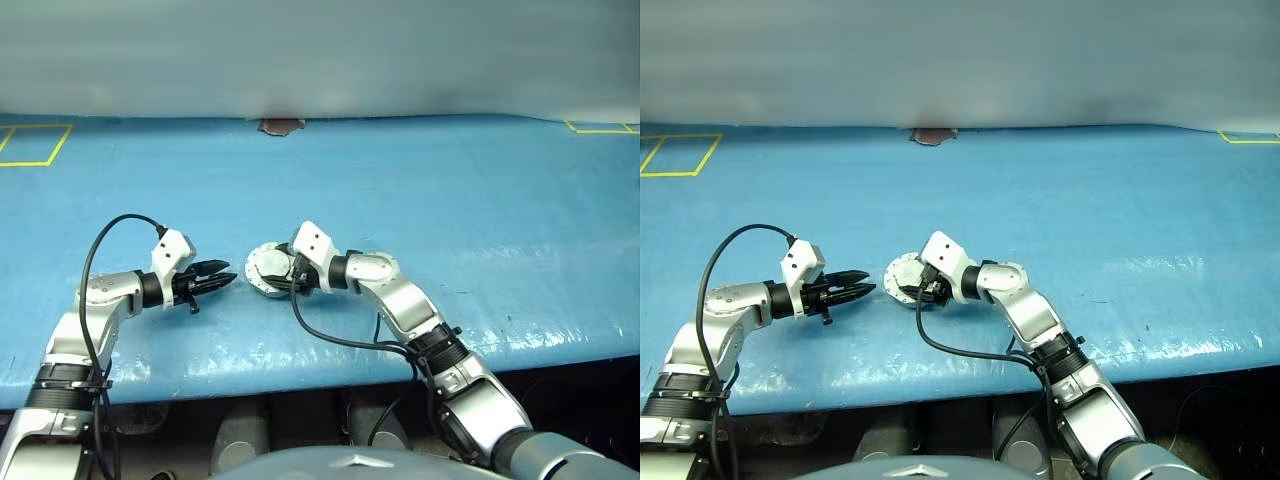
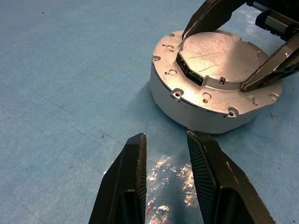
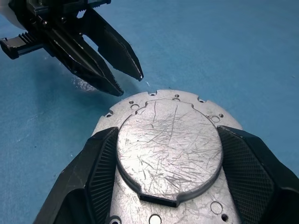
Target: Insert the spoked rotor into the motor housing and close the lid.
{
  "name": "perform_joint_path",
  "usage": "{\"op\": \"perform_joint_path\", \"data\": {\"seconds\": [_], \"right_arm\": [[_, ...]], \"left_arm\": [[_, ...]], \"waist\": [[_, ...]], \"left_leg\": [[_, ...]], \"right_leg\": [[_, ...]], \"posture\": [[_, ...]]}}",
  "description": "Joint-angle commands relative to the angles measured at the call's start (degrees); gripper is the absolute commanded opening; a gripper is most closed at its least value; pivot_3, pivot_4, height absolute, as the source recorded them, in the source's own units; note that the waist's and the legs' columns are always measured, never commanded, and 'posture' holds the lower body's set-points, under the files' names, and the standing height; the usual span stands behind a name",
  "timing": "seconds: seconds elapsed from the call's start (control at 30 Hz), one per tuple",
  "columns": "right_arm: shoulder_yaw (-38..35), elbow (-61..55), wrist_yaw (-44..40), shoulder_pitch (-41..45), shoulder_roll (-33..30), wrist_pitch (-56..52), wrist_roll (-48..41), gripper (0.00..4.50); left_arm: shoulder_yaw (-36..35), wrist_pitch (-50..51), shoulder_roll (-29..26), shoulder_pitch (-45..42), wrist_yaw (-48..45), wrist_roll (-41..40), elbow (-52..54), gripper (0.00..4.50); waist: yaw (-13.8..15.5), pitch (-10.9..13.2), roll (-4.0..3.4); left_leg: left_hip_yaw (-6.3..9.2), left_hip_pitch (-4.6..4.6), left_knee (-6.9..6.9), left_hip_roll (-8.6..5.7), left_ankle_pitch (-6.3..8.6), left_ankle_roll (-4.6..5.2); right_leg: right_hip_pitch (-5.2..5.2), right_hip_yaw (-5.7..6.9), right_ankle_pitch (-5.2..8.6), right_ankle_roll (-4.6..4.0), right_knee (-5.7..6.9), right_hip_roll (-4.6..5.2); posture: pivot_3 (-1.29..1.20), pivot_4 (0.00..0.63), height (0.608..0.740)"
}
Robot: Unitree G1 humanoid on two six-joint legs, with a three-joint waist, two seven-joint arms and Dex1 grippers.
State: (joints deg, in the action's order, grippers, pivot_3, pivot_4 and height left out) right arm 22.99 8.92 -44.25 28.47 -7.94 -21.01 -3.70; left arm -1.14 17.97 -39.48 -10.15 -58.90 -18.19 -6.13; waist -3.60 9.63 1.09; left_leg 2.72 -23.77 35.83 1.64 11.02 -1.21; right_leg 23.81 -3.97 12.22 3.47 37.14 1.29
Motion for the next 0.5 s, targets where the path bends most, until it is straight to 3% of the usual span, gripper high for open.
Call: {"op": "perform_joint_path", "data": {"seconds": [0.03,0.5], "right_arm": [[0.03,-1.52,-1.45,1.05,0.6,-1.64,-1.33,3.02],[1.75,-0.51,-3.27,2.3,-1.3,0.3,1.37,3.02]], "left_arm": [[-0.5,-0.92,0.08,-0.17,-0.33,-0.44,2.14,1.5],[-0.37,-1.11,0.51,0.2,-0.28,-0.23,2.21,1.5]], "waist": [[-0.02,0.0,0.0],[-0.01,0.0,0.0]], "left_leg": [[0.0,0.0,0.0,0.0,0.0,0.0],[0.0,0.0,0.0,0.0,0.0,0.0]], "right_leg": [[0.0,0.0,0.0,0.0,0.0,0.0],[0.0,0.0,0.0,0.0,0.0,0.0]], "posture": [[0.0,0.15,0.74],[0.0,0.15,0.74]]}}
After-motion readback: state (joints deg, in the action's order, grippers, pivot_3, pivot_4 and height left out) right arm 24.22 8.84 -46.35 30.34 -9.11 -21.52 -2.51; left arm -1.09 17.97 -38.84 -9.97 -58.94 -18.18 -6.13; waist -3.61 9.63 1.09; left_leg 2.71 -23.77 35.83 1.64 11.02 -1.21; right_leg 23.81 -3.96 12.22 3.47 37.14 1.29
